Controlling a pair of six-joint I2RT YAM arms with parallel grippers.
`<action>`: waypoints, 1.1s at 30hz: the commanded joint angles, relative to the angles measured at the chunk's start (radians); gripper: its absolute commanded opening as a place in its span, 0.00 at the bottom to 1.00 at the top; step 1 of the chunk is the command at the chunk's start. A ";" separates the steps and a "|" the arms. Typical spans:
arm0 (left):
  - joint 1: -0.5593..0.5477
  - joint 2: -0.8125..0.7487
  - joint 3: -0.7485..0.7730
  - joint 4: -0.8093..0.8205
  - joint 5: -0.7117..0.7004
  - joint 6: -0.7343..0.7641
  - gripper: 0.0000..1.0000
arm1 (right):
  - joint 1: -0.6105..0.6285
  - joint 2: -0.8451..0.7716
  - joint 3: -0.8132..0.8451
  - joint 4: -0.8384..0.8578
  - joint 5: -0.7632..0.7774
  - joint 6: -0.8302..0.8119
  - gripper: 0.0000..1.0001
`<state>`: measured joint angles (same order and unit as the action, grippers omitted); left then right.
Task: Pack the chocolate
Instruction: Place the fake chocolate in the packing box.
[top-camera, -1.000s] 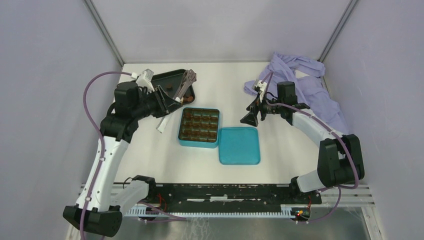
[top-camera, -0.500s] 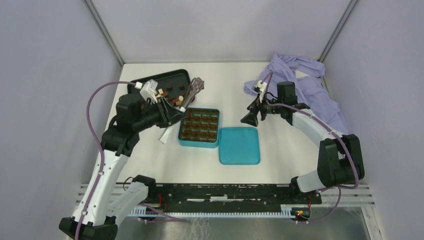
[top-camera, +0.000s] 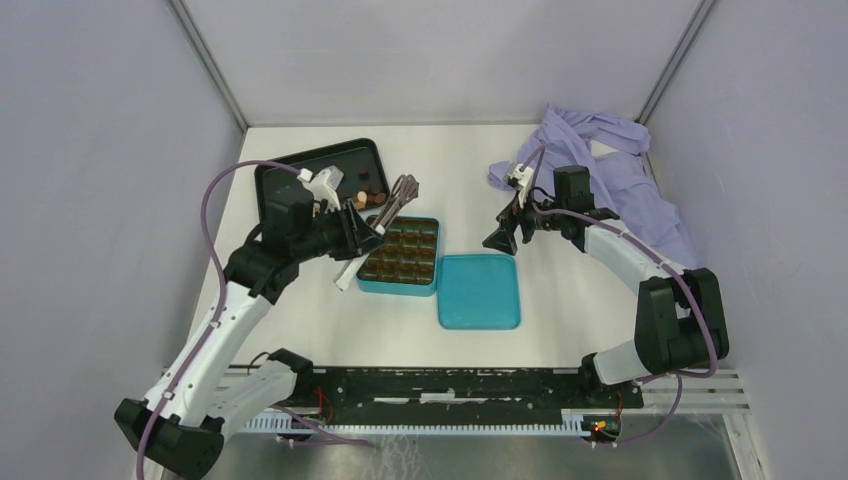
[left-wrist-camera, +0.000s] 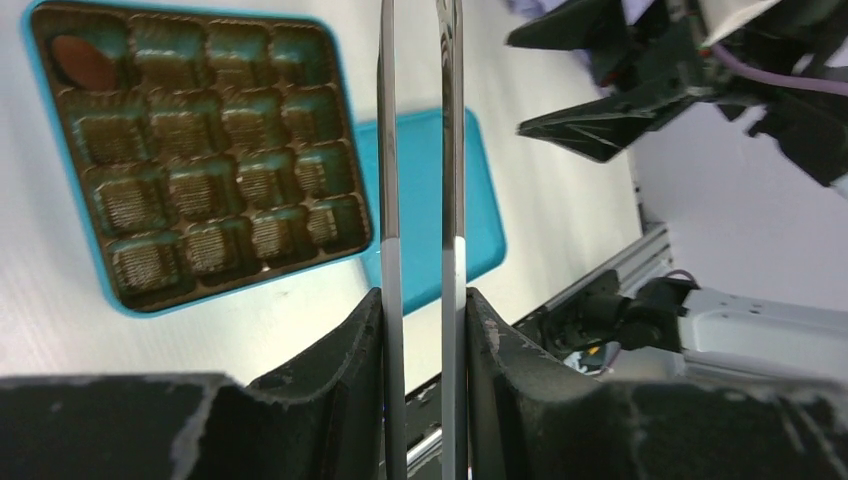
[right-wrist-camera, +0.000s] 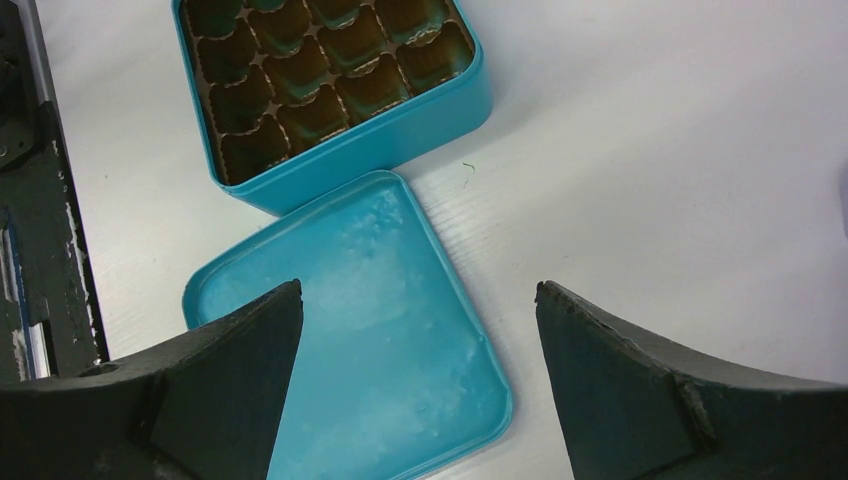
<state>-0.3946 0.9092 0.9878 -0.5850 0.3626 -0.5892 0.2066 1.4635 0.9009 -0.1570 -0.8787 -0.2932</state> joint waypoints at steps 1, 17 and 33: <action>-0.013 0.008 -0.001 -0.061 -0.123 0.065 0.02 | -0.002 -0.005 -0.009 0.017 0.001 -0.016 0.92; -0.027 0.157 -0.030 -0.067 -0.298 0.097 0.02 | -0.003 0.013 -0.011 0.027 -0.009 -0.012 0.92; -0.052 0.236 -0.036 -0.043 -0.281 0.105 0.08 | -0.001 0.016 -0.013 0.028 -0.009 -0.012 0.92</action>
<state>-0.4343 1.1404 0.9421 -0.6983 0.0799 -0.5232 0.2066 1.4704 0.8856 -0.1543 -0.8787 -0.2935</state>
